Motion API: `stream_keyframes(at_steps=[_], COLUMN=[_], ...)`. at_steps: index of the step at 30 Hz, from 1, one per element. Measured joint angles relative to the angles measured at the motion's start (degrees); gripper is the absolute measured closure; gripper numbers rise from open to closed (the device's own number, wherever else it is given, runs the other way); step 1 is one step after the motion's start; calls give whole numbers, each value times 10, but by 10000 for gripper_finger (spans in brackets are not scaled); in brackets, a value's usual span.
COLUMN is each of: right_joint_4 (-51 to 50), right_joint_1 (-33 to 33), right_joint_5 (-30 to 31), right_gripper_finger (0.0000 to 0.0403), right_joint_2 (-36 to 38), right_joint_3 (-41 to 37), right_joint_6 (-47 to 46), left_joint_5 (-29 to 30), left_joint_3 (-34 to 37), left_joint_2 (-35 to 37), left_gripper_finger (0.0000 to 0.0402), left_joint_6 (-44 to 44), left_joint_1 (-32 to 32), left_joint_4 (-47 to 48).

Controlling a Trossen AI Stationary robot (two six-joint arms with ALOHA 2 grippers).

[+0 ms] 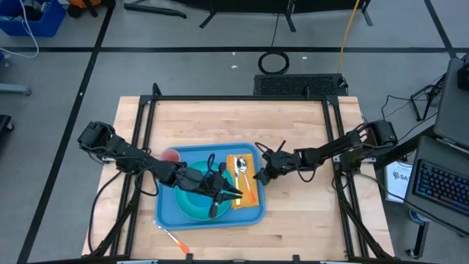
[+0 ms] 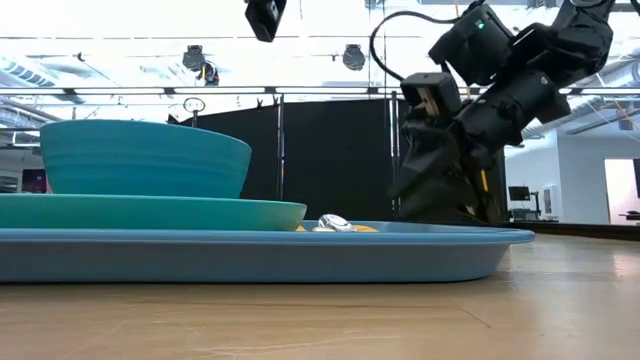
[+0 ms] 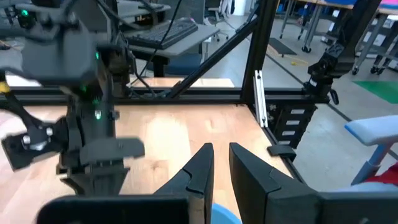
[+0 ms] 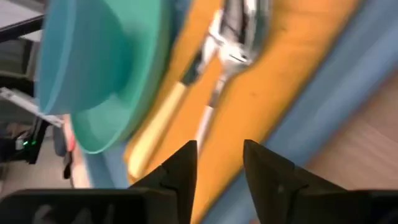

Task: Set up tray
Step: Put the orange spoon on the yellow napkin to the right of the yellow knife

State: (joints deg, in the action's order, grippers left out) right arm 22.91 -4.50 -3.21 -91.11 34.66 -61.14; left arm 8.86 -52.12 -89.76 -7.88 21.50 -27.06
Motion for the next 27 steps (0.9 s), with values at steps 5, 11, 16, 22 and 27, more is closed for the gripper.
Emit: stream_keyframes(at_steps=[5, 11, 16, 22, 27], right_joint_4=[-1, -75, -72, -74, -109], right_joint_1=[0, -1, 0, -8, -9], right_joint_5=[0, 4, 3, 3, -14], right_gripper_finger=[301, 313, 342, 379, 400], right_joint_2=[9, 8, 7, -16, -59], right_joint_3=[4, 35, 40, 61, 97], right_joint_6=[24, 116, 160, 181, 157], left_joint_5=[0, 0, 2, 6, 21], left_joint_3=[0, 0, 0, 0, 1], left_joint_2=[0, 4, 19, 43, 61], left_gripper_finger=[348, 348, 348, 348, 348], left_joint_6=[-1, 1, 1, 8, 14], left_joint_1=[0, 0, 2, 16, 27], left_joint_4=[6, 23, 68, 109, 132])
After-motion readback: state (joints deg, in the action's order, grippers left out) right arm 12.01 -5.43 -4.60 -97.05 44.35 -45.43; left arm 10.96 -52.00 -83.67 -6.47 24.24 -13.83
